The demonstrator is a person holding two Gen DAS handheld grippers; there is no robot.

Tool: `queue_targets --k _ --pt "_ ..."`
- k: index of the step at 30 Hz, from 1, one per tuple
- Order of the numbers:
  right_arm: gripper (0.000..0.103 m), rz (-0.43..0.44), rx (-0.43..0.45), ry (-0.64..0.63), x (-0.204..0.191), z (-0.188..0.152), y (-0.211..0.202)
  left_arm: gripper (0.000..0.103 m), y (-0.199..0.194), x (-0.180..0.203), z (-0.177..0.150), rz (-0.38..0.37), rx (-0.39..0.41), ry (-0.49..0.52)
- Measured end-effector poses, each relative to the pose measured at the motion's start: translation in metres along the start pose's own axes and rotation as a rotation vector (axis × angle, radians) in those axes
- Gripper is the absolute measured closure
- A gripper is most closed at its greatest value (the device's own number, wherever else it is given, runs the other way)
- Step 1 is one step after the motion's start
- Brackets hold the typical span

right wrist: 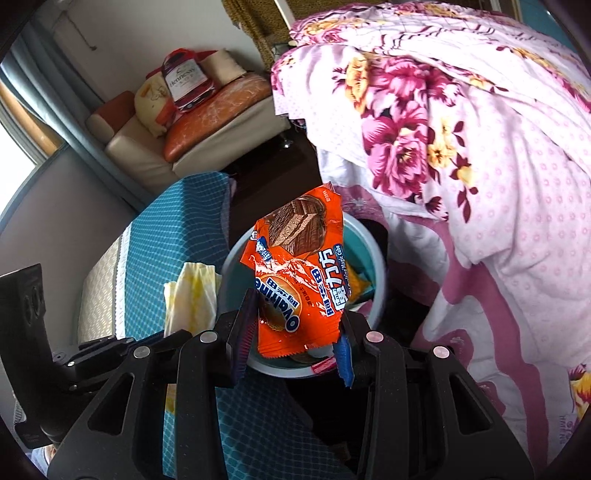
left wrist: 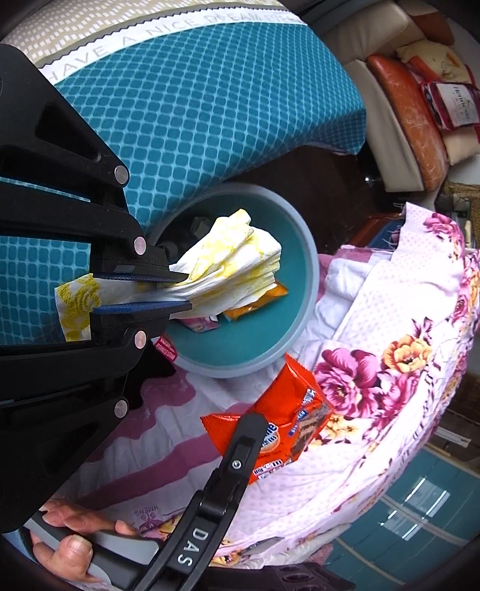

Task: Collect trash
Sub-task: 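Carry the tissue with the left gripper while the right carries the Ovaltine wrapper to the bin, then release the tissue into the bin with the left gripper while the right drops the wrapper in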

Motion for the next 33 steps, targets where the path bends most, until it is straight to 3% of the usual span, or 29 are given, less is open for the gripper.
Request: queue_targets --k 19,22,24,26,29,33 --pt "0.066 -0.031 -0.019 0.008 0.014 0.001 0.012 0.086 0.034 0.006 -0.001 -0.028 -0.044 -0.024" --pt "0.066 -0.035 -0.018 0.005 0.013 0.001 0.013 0.069 0.036 0.005 0.001 -0.032 -0.04 -0.028" --pt "0.066 -0.036 -0.017 0.003 0.012 0.001 0.013 0.035 0.036 0.004 0.003 -0.023 -0.025 -0.029" --pt "0.066 -0.039 -0.018 0.002 0.012 0.002 0.013 0.024 0.031 0.003 0.004 0.001 0.007 -0.026" --pt "0.066 -0.042 -0.023 0.0 0.011 0.001 0.014 0.014 0.03 -0.002 0.005 0.02 0.013 -0.033" --pt "0.066 -0.047 -0.028 -0.005 0.009 0.002 0.016 0.014 0.028 -0.011 0.002 0.043 0.001 -0.05"
Point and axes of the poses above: each gripper's, at about its wrist camera, not at the fingertips, and y roughly the way its jaws point, x to its right, z to its top, the point moved 1 cm from there along y, roughly the way its jaws point, and after that the axes turned 10 degrees about x, right-handed, at the moved point
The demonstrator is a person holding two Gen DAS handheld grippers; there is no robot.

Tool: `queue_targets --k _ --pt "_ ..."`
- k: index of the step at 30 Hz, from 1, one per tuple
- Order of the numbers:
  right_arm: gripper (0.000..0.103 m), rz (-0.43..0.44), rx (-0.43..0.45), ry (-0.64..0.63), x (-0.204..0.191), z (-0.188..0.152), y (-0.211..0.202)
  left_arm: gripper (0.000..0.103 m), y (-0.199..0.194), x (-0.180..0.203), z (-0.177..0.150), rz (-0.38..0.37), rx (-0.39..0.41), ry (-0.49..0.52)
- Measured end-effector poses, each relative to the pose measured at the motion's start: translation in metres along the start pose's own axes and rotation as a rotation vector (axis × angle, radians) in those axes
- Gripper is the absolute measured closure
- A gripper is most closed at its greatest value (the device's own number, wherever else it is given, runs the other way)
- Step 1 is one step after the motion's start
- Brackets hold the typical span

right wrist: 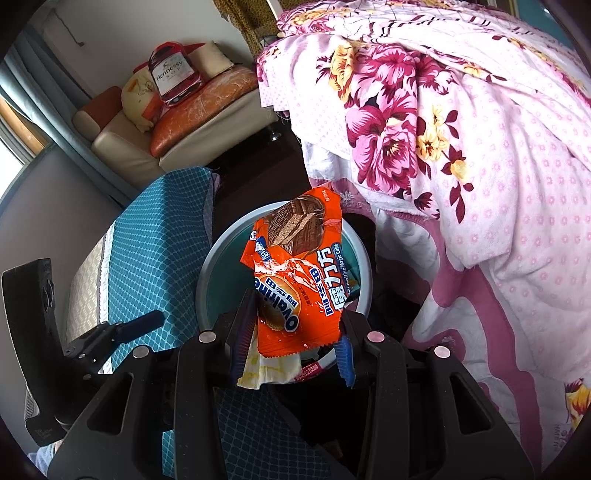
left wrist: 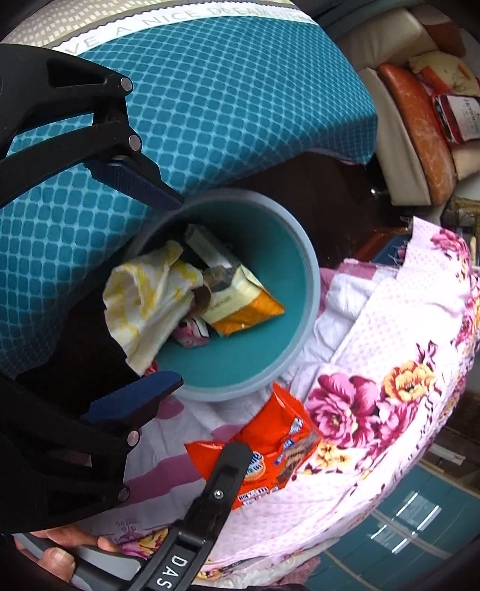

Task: Collect trash
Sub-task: 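Release the tissue into the bin with the left gripper while the right drops the wrapper in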

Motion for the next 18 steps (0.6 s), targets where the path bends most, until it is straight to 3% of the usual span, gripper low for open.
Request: queue_targets --k 18 --pt "0.064 -0.008 -0.068 -0.049 -0.028 -0.005 0.024 0.014 -0.022 -0.042 -0.006 0.082 0.02 -0.035"
Point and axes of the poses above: each gripper's, at about its wrist camera, not at the fingertips, and y roughly the way its jaws point, x to its right, z to its top, the point moved 1 cm from there along y, roughly the way its jaws point, and after that the axes turned 10 degrees about x, right-handed, at the moved point
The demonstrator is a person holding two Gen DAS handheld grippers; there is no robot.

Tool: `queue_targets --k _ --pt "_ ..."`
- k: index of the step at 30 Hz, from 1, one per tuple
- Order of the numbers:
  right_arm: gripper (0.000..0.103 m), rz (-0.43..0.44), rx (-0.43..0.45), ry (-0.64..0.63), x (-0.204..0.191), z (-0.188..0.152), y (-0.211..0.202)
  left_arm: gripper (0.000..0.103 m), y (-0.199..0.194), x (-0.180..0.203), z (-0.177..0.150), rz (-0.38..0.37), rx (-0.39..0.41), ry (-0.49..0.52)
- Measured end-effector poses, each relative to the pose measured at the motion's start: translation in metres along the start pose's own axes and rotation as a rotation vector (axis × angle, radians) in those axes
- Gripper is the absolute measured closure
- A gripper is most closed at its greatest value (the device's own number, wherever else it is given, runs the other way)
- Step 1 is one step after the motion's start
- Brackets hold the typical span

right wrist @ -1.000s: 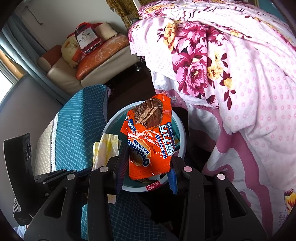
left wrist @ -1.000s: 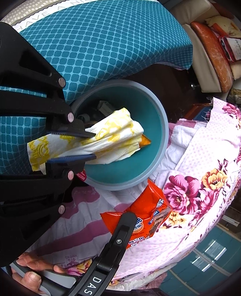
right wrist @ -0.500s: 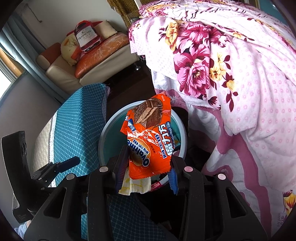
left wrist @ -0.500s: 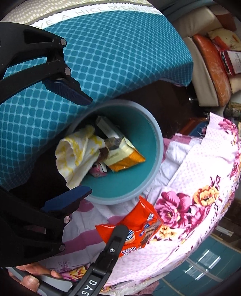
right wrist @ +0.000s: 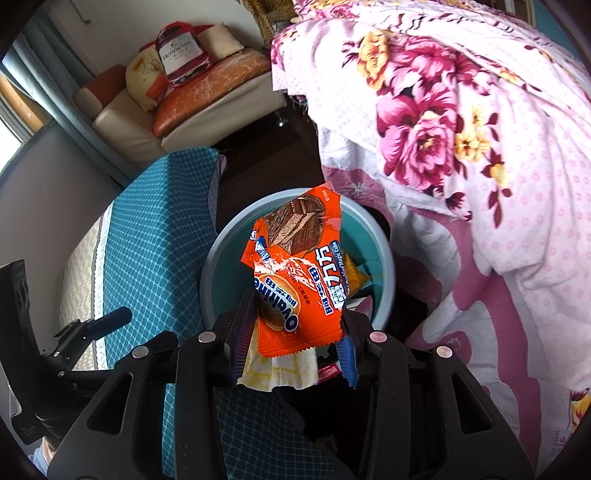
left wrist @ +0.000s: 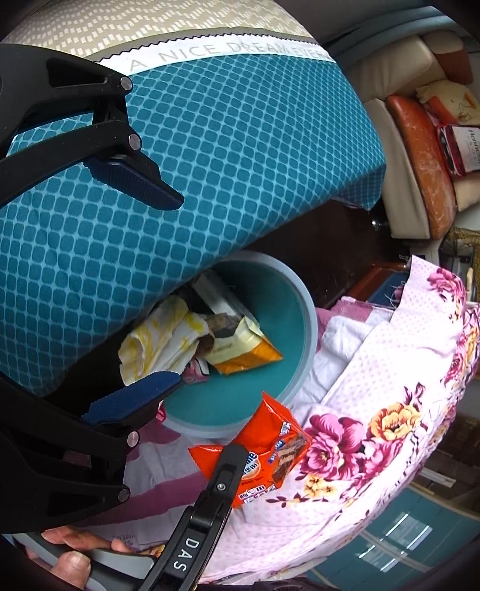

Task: Collect trash
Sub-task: 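Release the tissue into the bin with the left gripper while the right drops the wrapper in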

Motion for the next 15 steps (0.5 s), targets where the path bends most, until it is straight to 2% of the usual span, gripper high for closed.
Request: queue_targets --k 9,11,15 --pt "0.062 0.001 -0.025 -0.029 -0.016 -0.004 0.012 0.014 -0.001 -0.014 -0.002 0.007 -0.003 -0.031" --pt "0.053 -0.007 -0.024 -0.037 -0.018 -0.006 0.012 0.014 -0.001 -0.017 -0.003 0.007 -0.005 -0.036" --pt "0.042 -0.012 -0.024 -0.047 -0.025 -0.007 0.013 0.014 -0.002 -0.021 -0.005 0.004 -0.007 -0.049"
Point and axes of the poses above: each gripper's, at about its wrist camera, not at the fingertips, and y roughly the way its jaws point, x to its right, z to its top, the point moved 1 cm from there along y, roughly the way its jaws point, and after that the axes turned 10 degrees about x, right-handed, at the moved point
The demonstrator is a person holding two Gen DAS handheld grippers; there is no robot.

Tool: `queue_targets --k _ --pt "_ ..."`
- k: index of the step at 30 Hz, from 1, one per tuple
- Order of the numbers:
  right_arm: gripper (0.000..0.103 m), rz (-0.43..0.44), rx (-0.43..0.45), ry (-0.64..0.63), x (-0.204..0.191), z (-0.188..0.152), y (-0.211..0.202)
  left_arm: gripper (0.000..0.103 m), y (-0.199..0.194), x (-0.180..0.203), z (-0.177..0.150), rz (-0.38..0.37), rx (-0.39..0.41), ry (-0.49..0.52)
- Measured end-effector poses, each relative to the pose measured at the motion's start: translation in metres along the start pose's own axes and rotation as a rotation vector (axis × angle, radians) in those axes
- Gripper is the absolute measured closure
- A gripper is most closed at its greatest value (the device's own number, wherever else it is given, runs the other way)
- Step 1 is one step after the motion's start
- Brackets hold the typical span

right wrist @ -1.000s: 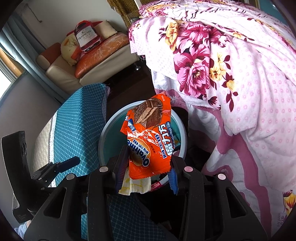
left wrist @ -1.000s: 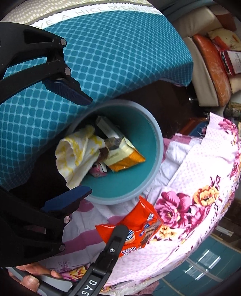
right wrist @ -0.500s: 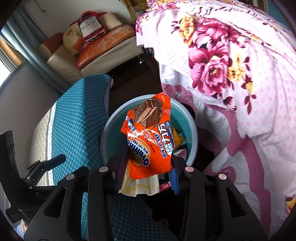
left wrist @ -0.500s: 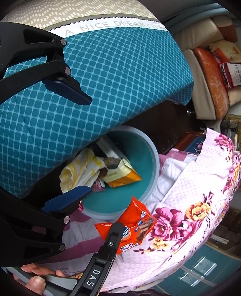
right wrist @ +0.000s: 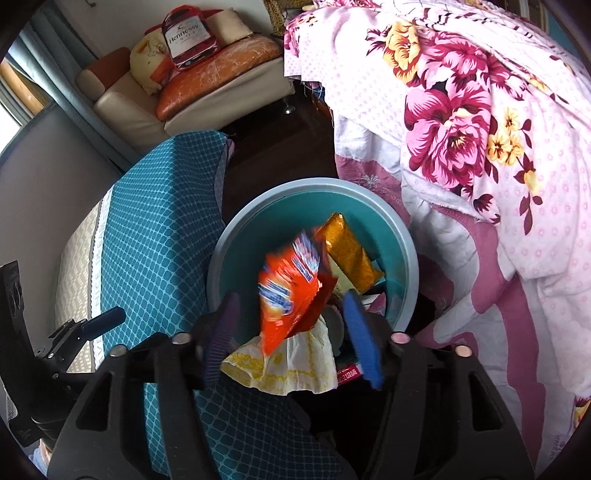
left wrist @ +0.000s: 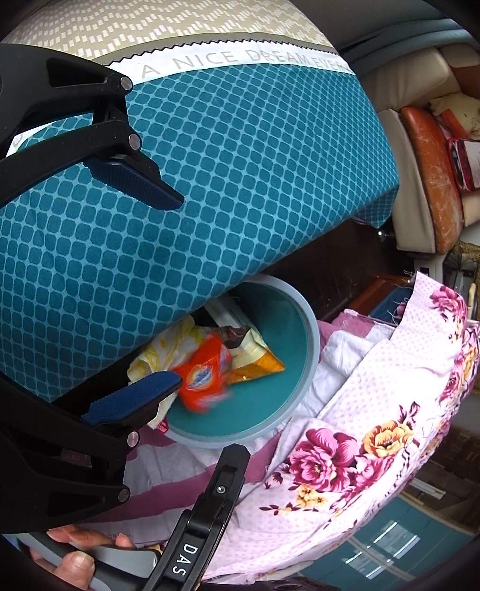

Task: Collect trash

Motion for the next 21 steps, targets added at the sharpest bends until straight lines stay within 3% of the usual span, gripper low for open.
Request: queue_targets --k 5,15,21 --pt "0.029 0.002 -0.006 0.002 -0.002 -0.001 0.0 0.013 -0.001 -0.004 -0.001 -0.009 -0.005 -0.014" --pt "0.017 0.005 -0.022 -0.053 -0.013 -0.005 -0.009 0.013 -0.016 -0.007 -0.008 0.002 0.005 -0.02" --pt "0.012 -0.025 0.01 -0.091 -0.023 -0.011 -0.024 0.013 -0.038 -0.011 -0.011 0.016 0.039 -0.028"
Point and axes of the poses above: each gripper's, at about its wrist camera, not at the fingertips, and y roughly the way its jaws point, x to its right, z to its top, the point moved 1 cm from there along y, roughly the way its jaws point, and after that the axes turned 10 degrees about x, right-handed, at the moved point
